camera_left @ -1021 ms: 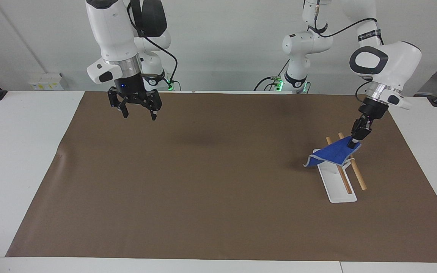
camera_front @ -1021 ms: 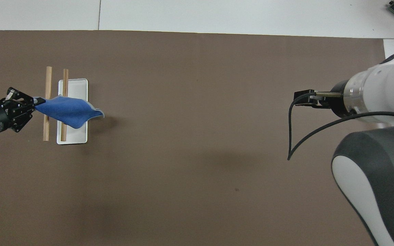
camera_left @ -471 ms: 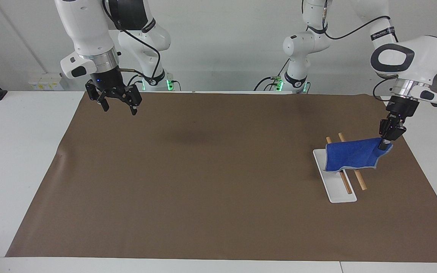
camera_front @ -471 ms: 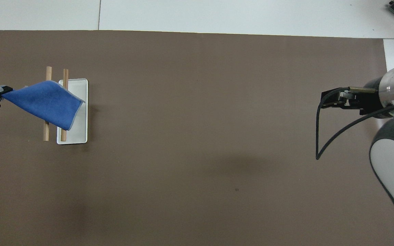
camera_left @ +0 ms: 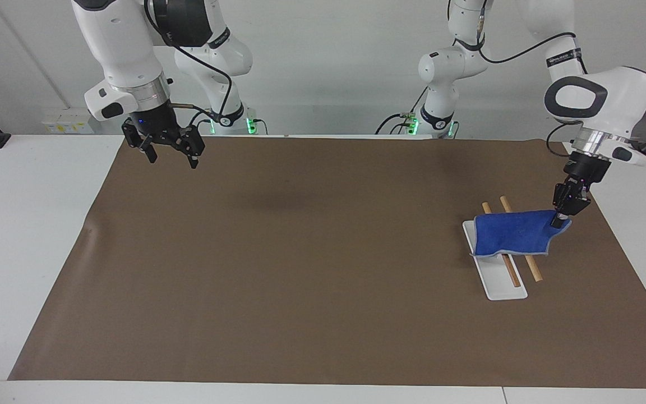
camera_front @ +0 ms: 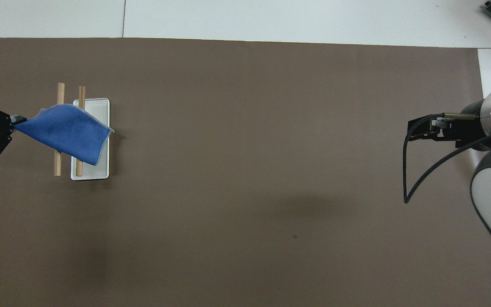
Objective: Right arm passes towel to left arm to hang
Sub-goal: 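Drape the towel over the wooden sticks with the left gripper, then open the left gripper and draw it back from the towel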
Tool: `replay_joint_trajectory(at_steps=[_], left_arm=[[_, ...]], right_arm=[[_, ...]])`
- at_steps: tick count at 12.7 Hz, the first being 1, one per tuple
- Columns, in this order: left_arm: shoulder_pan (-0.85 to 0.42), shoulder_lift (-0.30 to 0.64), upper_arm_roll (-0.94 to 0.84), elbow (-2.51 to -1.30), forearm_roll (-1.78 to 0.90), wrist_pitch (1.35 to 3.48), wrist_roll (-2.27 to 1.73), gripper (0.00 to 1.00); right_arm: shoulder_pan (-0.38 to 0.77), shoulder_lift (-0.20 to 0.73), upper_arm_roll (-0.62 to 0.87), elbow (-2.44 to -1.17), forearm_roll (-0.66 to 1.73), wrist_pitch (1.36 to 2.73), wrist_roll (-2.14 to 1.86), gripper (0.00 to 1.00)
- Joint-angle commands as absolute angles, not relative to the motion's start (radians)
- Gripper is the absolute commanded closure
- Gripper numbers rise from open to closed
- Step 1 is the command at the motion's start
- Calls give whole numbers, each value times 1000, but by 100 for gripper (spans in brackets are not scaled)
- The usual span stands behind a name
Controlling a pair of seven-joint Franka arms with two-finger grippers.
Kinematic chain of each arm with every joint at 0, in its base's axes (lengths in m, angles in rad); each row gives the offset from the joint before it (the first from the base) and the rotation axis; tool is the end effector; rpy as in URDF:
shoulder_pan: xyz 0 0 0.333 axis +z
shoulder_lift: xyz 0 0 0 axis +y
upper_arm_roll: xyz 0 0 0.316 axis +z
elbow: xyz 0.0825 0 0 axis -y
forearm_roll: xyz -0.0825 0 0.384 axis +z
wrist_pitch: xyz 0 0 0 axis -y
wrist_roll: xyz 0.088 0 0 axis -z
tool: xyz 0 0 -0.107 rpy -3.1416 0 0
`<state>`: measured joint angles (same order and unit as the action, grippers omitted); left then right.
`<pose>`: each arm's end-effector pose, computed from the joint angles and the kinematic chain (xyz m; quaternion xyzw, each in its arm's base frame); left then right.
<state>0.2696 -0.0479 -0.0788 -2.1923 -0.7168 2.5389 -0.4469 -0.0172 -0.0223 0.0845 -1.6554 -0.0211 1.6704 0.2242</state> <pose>0.5439 0.1126 0.4460 0.7959 0.5198 0.1505 0.2713 0.5546 0.0358 0.6055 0.9968 -0.0775 0.0201 0.0086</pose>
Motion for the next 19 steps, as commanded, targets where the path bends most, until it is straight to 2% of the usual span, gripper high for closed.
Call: replay_joint_trajectory(at_steps=[1, 6, 14, 16, 17, 19], left_arm=[[299, -48, -89, -2229, -726, 2560, -419, 100], [292, -67, -89, -2321, -726, 2563, -431, 100], [246, -75, -91, -2396, -726, 2586, -431, 100], [238, -84, -92, -2428, -726, 2646, -430, 100], [238, -84, -92, -2430, -726, 2648, -426, 94], [245, -83, -92, -2430, -726, 2648, -423, 76]], right_arm=[[-31, -32, 95, -1670, -15, 1670, 193, 0], [-31, -32, 97, -1672, -14, 1677, 192, 0], [-32, -40, 95, -1692, 20, 1681, 158, 0], [-31, -40, 95, -1690, 20, 1683, 156, 0], [-29, -40, 95, -1690, 20, 1680, 156, 0], [-31, -40, 95, -1689, 20, 1680, 158, 0]])
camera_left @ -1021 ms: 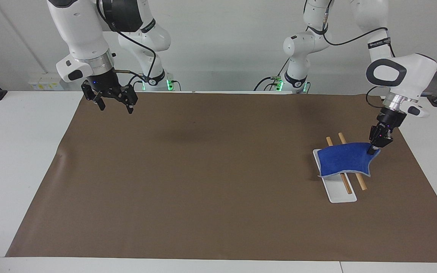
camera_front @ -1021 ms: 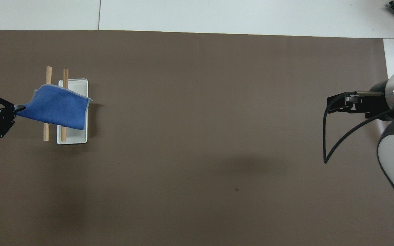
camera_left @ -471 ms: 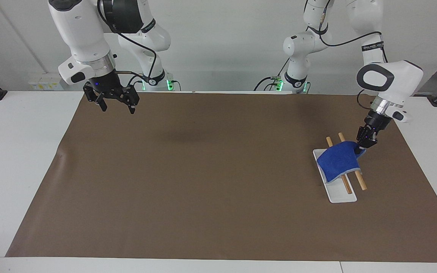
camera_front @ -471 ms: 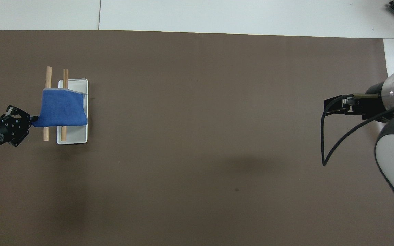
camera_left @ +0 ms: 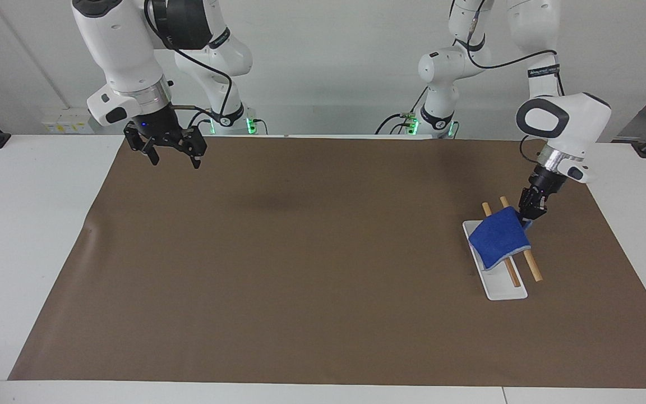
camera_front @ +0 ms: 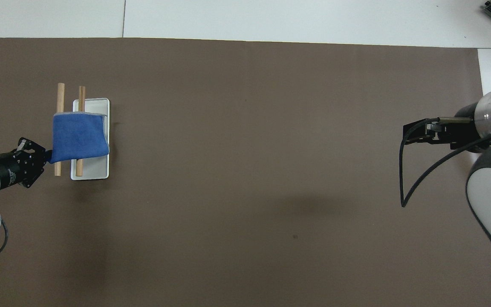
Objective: Right arm passes towel to left arm to hang
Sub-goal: 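Open the left gripper and draw it back from the towel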
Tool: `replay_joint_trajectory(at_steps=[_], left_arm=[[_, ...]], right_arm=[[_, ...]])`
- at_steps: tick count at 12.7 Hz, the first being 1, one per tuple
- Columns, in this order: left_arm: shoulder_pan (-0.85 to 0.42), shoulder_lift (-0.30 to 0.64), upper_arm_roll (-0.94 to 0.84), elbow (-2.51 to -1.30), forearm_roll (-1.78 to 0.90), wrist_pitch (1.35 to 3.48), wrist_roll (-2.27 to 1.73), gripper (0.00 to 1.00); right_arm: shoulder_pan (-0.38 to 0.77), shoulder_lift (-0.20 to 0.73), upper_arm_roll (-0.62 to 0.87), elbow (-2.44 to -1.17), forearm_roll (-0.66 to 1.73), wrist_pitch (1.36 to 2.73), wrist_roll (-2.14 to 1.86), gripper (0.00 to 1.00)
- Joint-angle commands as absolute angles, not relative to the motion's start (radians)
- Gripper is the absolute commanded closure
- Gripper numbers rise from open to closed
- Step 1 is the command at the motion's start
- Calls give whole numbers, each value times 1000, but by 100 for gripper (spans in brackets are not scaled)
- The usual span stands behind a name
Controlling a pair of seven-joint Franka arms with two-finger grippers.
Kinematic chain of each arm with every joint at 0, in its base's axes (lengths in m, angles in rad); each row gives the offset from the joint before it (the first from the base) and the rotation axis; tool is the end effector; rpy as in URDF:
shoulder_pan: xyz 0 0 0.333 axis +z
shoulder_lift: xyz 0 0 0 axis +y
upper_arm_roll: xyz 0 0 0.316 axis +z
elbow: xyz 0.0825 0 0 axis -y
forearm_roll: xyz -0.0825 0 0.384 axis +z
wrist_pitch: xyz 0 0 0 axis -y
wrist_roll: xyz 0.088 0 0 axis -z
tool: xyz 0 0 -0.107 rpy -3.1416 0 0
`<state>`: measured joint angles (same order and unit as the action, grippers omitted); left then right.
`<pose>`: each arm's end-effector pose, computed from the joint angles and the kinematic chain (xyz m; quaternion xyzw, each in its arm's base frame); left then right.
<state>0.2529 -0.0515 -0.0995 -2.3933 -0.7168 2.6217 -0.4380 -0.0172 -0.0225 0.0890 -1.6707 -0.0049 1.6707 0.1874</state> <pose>0.5009 0.0928 0.3617 0.8069 0.5353 0.0998 0.2291 0.5536 0.0399 0.5983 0.9983 -0.0575 0.0116 0.0020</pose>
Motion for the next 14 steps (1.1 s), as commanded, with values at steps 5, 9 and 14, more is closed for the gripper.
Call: replay_joint_trajectory(at_steps=[5, 9, 14], left_arm=[[258, -80, -91, -2427, -726, 2649, -417, 42], [311, -54, -89, -2350, -716, 2590, -382, 47], [388, 50, -89, -2010, -433, 2198, -382, 48]], right_arm=[[-31, -40, 95, -1689, 20, 1680, 158, 0], [-31, -40, 95, -1689, 20, 1680, 158, 0], [-31, -40, 95, -1689, 20, 1680, 158, 0]])
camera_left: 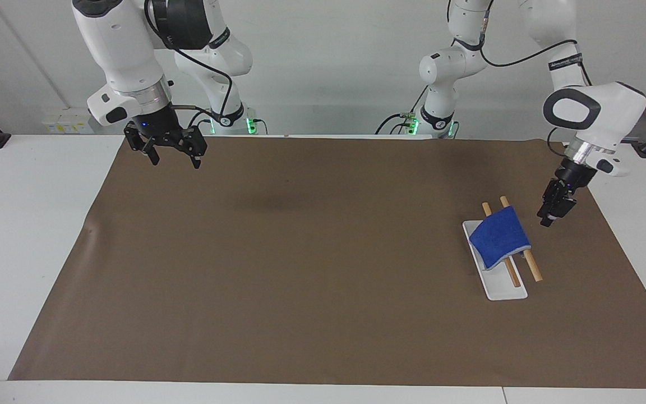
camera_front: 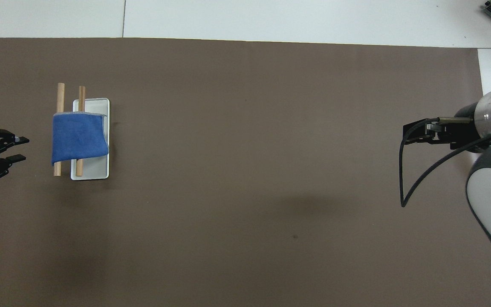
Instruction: Right arm passes towel to left arm to hang
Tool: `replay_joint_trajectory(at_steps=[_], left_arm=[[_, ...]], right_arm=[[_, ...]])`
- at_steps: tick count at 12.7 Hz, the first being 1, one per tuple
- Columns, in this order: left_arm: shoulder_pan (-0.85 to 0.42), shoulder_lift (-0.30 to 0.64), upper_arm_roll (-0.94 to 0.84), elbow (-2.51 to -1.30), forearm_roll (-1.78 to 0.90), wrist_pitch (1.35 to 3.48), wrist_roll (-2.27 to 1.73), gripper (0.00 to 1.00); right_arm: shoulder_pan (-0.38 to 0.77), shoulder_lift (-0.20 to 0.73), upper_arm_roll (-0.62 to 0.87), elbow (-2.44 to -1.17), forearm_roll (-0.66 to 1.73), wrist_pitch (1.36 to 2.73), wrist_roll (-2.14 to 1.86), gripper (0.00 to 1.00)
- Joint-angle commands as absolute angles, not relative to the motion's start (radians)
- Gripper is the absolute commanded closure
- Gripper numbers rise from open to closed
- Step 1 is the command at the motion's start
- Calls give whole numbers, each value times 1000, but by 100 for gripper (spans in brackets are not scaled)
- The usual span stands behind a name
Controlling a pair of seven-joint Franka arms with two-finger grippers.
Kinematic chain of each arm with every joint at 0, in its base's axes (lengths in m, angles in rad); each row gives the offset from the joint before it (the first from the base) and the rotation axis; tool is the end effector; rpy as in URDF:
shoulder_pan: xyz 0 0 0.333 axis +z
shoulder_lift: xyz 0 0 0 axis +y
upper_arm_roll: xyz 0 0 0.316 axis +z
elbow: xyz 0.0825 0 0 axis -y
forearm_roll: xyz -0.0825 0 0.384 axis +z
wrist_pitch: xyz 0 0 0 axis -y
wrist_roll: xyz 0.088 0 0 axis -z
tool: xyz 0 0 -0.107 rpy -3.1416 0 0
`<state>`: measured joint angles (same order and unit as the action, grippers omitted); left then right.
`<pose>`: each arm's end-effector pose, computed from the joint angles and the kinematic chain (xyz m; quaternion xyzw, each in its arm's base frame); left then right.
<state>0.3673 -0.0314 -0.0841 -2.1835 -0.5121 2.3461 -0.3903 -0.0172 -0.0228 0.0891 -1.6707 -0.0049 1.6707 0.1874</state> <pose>0.5271 0.1456 0.4230 0.8565 0.4681 0.0832 0.2007 0.5535 0.0399 0.5985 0.9983 -0.0575 0.0117 0.0020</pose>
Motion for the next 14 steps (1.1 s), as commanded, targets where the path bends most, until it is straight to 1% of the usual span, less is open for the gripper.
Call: replay_joint_trajectory(at_steps=[1, 2, 4, 5, 7, 11, 13, 14], left_arm=[[388, 78, -89, -1923, -405, 2106, -382, 48], [384, 99, -90, -1854, -373, 2026, -382, 48], [354, 103, -100, -1755, -289, 1891, -383, 47], [315, 101, -100, -1703, -240, 1820, -382, 44], [220, 92, -100, -1628, -157, 1711, -382, 44], [31, 83, -103, -1545, -17, 1530, -380, 44], [-32, 81, -103, -1522, 23, 1484, -336, 44], [-37, 81, -103, -1502, 29, 1455, -272, 45]], right_arm=[[-31, -40, 95, -1689, 20, 1680, 158, 0], [-31, -40, 95, -1689, 20, 1680, 158, 0], [-31, -40, 95, -1689, 20, 1680, 158, 0], [-31, -40, 95, -1689, 20, 1680, 158, 0], [-31, -40, 95, -1689, 20, 1680, 158, 0], [-31, -40, 95, -1689, 20, 1680, 158, 0], [-31, -40, 95, -1689, 20, 1680, 158, 0], [-31, -40, 95, -1689, 20, 1680, 158, 0]])
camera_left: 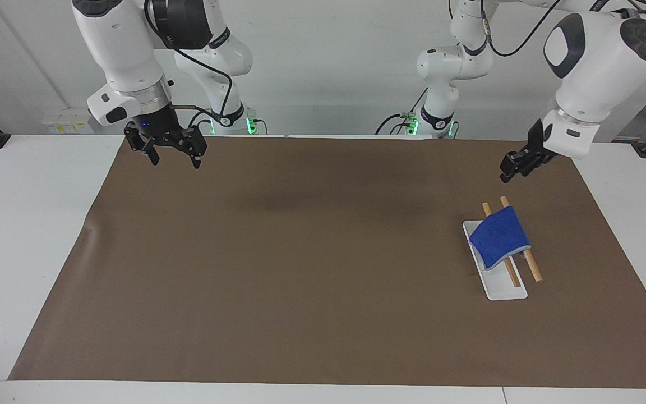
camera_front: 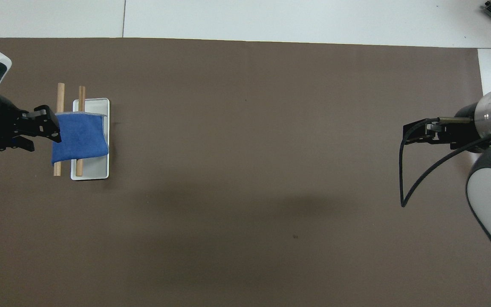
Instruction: Right arm passes towel to left arm to hang
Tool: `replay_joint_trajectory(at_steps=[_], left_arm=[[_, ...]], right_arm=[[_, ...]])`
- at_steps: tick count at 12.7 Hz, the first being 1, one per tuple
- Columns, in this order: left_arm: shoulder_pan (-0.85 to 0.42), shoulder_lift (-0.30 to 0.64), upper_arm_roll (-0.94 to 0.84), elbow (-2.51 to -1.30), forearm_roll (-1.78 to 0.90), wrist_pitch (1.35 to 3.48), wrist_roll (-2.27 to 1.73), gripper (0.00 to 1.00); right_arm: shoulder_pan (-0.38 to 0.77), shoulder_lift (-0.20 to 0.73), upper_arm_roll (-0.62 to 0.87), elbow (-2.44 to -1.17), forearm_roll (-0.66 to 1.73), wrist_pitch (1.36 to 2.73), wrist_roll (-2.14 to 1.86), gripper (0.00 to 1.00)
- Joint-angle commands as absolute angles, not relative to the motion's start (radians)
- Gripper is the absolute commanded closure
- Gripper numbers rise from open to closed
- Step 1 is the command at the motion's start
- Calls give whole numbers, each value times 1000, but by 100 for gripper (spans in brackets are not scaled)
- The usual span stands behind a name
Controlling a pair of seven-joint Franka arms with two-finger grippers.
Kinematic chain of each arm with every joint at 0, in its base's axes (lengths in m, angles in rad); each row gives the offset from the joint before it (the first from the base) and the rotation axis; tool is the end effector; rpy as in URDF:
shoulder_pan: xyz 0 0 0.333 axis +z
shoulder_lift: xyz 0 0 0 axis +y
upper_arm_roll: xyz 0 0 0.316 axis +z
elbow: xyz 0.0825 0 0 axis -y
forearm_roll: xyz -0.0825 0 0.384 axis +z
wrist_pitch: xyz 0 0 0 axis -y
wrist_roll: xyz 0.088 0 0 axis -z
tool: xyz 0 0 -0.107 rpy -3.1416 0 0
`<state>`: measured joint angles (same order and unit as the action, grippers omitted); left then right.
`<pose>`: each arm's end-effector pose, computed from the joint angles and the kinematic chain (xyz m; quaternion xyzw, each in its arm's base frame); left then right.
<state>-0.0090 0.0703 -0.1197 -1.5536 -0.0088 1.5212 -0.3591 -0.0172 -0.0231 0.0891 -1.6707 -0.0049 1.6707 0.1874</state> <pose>0.5642 -0.0717 0.5893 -0.9920 -0.1147 0.0516 0.0040 0.5534 0.0399 0.5986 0.9983 -0.0575 0.0119 0.0020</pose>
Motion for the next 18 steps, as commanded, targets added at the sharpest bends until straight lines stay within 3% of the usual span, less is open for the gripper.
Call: replay_joint_trajectory(at_steps=[1, 5, 6, 7, 9, 18], left_arm=[[-35, 83, -103, -1488, 29, 1427, -206, 45], [-25, 80, -95, -1476, 50, 1404, -13, 44], [-23, 69, -97, -1479, 57, 1411, 53, 39], [-23, 49, -100, -1500, 52, 1425, 81, 30], [-23, 22, -100, -1569, 46, 1486, 66, 0], [-20, 9, -98, -1618, -2, 1667, -89, 0]], right_arm=[[-31, -41, 95, -1689, 20, 1680, 158, 0], [-31, -40, 95, -1689, 20, 1680, 158, 0], [-31, -40, 95, -1689, 20, 1680, 158, 0], [-31, -40, 95, -1689, 20, 1680, 158, 0], [-31, -40, 95, -1689, 20, 1680, 158, 0], [-31, -40, 95, -1689, 20, 1680, 158, 0]])
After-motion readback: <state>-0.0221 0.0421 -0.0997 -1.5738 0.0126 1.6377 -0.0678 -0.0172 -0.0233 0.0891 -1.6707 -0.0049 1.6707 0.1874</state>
